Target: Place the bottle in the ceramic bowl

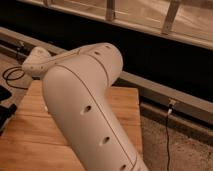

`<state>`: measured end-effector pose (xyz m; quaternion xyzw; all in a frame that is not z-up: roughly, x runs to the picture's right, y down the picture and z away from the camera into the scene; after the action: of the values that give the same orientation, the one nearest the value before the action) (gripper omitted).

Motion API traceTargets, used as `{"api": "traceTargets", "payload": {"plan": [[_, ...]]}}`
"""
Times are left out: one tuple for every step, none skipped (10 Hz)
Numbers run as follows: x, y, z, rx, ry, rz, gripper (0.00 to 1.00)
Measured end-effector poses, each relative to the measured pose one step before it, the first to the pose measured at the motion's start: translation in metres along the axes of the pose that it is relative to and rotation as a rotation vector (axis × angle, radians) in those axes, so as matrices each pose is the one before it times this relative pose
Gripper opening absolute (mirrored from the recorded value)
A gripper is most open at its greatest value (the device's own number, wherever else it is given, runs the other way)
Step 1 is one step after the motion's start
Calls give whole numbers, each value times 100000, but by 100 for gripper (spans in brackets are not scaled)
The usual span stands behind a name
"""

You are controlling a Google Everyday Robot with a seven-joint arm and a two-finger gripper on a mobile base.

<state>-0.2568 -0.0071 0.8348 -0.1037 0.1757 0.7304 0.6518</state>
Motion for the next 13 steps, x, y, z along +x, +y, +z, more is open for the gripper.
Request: {"api": "traceTargets", "payload": {"plan": [[-108, -172, 77, 145, -14, 323, 65], [7, 88, -39, -138, -64, -71, 65], [66, 120, -12, -58, -1, -181, 65], [18, 70, -36, -127, -32, -95, 65], [22, 15, -89, -224, 164, 46, 65], [181, 95, 290, -266, 2108, 22, 65], [195, -461, 794, 2012, 2011, 466, 65], [268, -369, 937, 1871, 2085, 689, 65], [333, -387, 1114, 2085, 2490, 841, 65], [225, -388, 1052, 1869, 2347, 958, 65], [135, -241, 800, 1118, 1771, 735, 65], [202, -328, 1228, 1296, 2865, 1165, 65], [179, -208, 968, 587, 2487, 865, 65]]}}
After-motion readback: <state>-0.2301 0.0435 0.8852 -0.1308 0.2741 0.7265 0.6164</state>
